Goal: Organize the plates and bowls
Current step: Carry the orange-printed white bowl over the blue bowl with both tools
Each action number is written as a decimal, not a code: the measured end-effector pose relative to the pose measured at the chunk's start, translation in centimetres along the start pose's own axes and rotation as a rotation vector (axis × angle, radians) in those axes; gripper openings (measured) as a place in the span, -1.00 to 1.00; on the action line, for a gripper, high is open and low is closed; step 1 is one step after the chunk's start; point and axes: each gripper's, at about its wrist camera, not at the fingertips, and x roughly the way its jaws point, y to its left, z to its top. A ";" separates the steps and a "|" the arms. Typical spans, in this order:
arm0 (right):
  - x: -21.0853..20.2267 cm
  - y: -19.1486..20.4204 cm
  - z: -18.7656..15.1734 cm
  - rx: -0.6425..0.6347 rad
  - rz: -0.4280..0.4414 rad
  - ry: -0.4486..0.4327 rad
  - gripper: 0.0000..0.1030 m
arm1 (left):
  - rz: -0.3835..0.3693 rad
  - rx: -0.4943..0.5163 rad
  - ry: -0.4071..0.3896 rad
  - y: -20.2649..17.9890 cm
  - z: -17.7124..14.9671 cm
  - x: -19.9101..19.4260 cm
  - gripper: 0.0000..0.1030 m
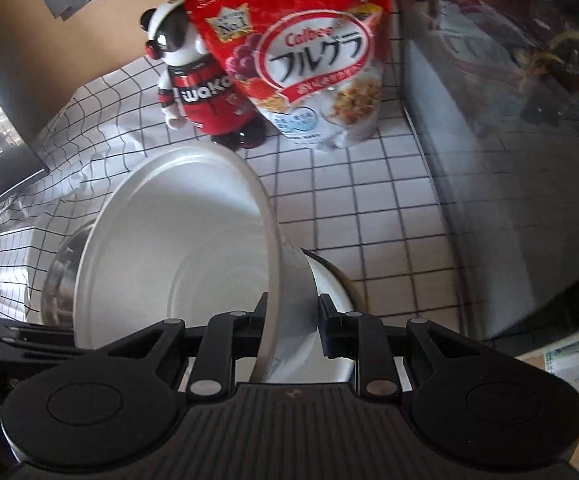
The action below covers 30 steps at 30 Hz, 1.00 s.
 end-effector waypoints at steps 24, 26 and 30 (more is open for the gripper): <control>1.3 -2.4 -0.4 0.041 0.001 0.009 -0.56 | 0.083 -0.010 -0.034 -0.4 1.7 0.9 -0.58; 1.4 -2.4 -0.4 0.043 -0.003 0.014 -0.56 | 0.077 -0.004 -0.037 -0.3 1.7 0.8 -0.59; 2.2 -2.6 -0.6 0.058 -0.005 0.042 -0.56 | 0.063 -0.003 -0.029 -0.2 1.7 0.9 -0.59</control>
